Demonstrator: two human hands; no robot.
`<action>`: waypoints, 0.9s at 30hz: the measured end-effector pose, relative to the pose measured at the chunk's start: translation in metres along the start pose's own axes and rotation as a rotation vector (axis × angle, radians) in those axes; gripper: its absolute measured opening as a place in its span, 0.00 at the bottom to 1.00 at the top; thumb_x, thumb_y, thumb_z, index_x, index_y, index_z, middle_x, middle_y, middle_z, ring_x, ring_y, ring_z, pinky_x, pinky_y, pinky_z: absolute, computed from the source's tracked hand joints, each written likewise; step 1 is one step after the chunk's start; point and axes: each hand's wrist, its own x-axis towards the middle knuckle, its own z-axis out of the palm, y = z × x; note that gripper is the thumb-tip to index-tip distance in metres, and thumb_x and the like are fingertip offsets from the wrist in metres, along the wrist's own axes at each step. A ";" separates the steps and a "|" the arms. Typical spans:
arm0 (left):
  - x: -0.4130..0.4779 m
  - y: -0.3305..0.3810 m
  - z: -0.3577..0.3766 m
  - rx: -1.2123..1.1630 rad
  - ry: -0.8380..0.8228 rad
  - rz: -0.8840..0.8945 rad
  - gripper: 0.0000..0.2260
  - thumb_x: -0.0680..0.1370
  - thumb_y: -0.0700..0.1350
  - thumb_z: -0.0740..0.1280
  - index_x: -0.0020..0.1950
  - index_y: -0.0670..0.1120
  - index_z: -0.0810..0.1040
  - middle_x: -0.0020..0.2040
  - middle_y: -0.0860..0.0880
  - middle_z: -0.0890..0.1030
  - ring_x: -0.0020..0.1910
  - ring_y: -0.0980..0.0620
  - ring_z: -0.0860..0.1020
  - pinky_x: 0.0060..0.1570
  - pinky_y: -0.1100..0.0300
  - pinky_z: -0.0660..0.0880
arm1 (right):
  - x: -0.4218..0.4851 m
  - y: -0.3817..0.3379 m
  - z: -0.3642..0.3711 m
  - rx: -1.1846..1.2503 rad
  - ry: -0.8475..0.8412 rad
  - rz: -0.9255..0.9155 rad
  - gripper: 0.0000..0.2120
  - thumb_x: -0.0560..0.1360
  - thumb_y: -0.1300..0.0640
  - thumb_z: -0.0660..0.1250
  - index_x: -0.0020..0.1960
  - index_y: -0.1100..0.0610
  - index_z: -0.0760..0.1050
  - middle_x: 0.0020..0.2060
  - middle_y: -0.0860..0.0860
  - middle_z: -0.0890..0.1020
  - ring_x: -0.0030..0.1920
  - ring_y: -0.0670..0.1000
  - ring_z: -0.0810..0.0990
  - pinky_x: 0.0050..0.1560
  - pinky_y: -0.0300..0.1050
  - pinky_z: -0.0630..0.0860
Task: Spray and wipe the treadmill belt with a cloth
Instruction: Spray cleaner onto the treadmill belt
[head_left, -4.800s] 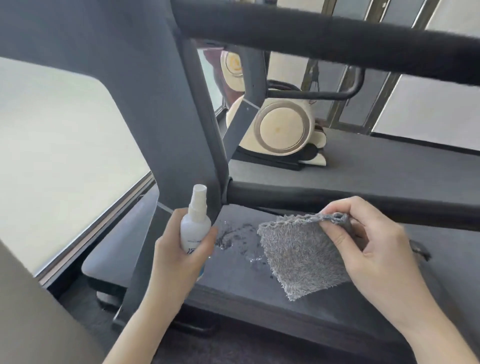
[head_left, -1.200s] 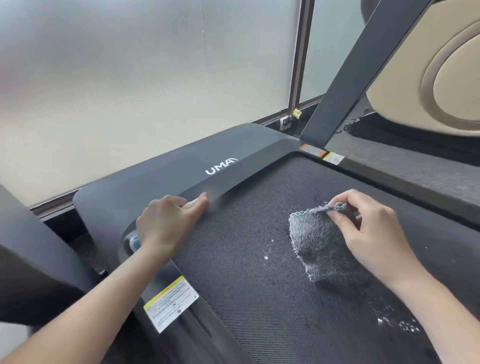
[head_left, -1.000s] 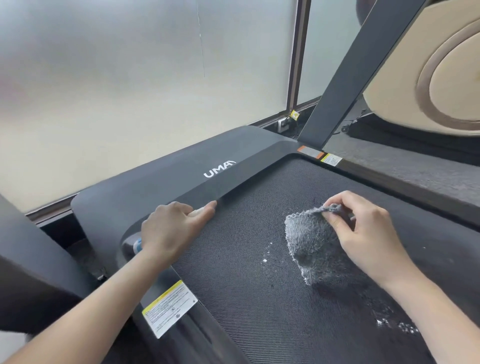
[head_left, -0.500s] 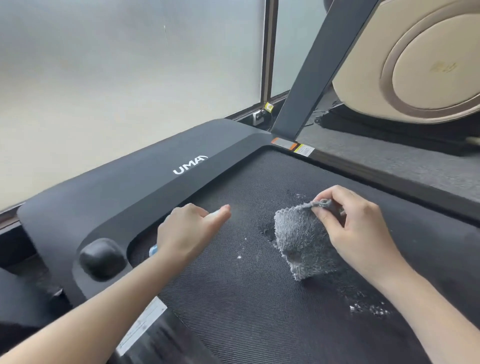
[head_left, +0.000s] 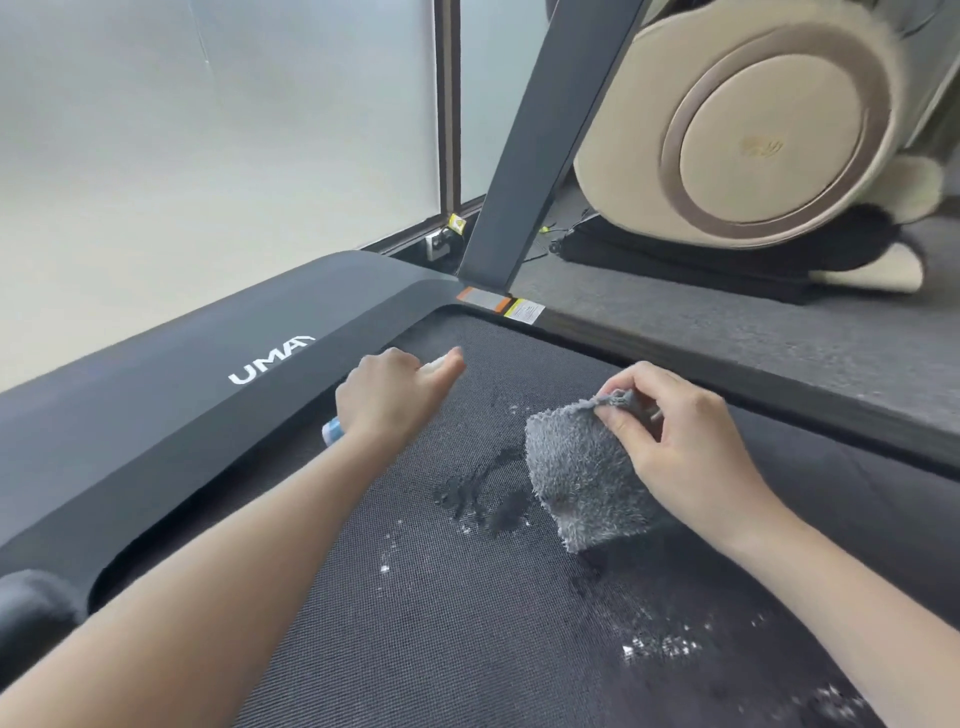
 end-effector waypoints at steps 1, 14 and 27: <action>0.006 0.004 0.006 0.009 -0.011 0.017 0.30 0.75 0.67 0.60 0.25 0.43 0.68 0.27 0.46 0.76 0.32 0.45 0.76 0.34 0.56 0.66 | 0.002 0.004 -0.002 0.002 0.004 0.010 0.04 0.73 0.62 0.69 0.42 0.55 0.76 0.32 0.40 0.73 0.38 0.35 0.73 0.39 0.26 0.66; 0.036 0.054 0.068 0.067 -0.090 0.120 0.28 0.74 0.67 0.60 0.29 0.44 0.72 0.34 0.46 0.76 0.40 0.42 0.76 0.39 0.56 0.66 | 0.010 0.044 -0.004 -0.028 0.062 0.086 0.02 0.74 0.62 0.68 0.43 0.57 0.76 0.33 0.40 0.74 0.38 0.34 0.73 0.39 0.25 0.65; -0.006 0.043 0.040 0.033 -0.127 0.250 0.29 0.71 0.69 0.58 0.26 0.44 0.69 0.27 0.47 0.76 0.35 0.44 0.77 0.35 0.57 0.69 | 0.003 0.048 -0.016 -0.103 0.144 0.115 0.02 0.73 0.63 0.69 0.42 0.58 0.77 0.33 0.41 0.75 0.37 0.38 0.74 0.38 0.25 0.65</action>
